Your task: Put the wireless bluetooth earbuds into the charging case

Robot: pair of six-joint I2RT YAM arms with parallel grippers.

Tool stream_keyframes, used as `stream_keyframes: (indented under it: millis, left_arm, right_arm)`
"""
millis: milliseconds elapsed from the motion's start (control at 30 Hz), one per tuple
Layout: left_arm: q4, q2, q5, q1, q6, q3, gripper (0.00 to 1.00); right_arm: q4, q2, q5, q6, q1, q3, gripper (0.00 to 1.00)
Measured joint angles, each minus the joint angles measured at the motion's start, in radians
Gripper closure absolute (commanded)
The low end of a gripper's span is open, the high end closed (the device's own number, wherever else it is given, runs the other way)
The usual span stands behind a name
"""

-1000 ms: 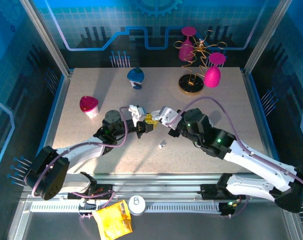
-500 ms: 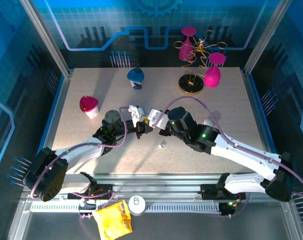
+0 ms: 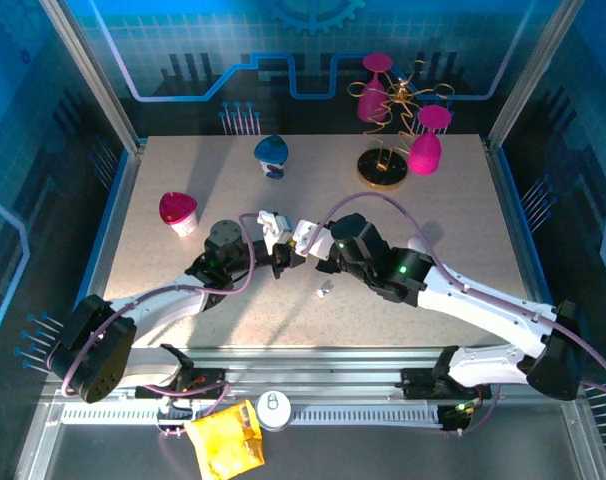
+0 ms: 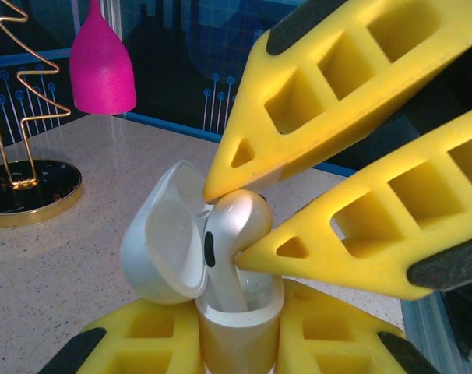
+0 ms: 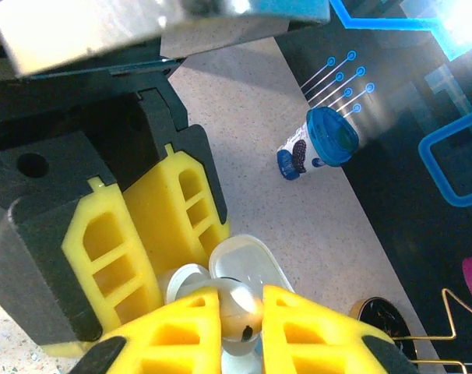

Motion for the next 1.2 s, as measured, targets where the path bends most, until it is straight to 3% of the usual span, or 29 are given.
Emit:
stream_keyframes:
  millis: [233, 400, 633, 900, 1200]
  left_arm:
    - [-0.006, 0.000, 0.000, 0.000, 0.000, 0.000, 0.80]
    - [-0.006, 0.000, 0.002, 0.000, 0.000, 0.000, 0.80]
    - [0.010, 0.000, 0.003, 0.000, 0.000, 0.000, 0.81]
    - [0.012, 0.000, 0.003, 0.000, 0.001, 0.000, 0.80]
    - [0.076, -0.008, -0.005, 0.000, 0.013, -0.018, 0.81]
  right_arm:
    - [0.000, 0.007, -0.005, -0.001, 0.000, 0.005, 0.77]
    - [0.004, -0.006, -0.008, 0.001, -0.001, 0.005, 0.57]
    - [0.031, -0.104, -0.090, 0.060, -0.024, -0.027, 0.49]
    - [0.065, -0.232, -0.229, 0.250, -0.161, -0.068, 0.41]
    - [-0.032, -0.188, -0.324, 0.516, -0.293, -0.034, 0.33]
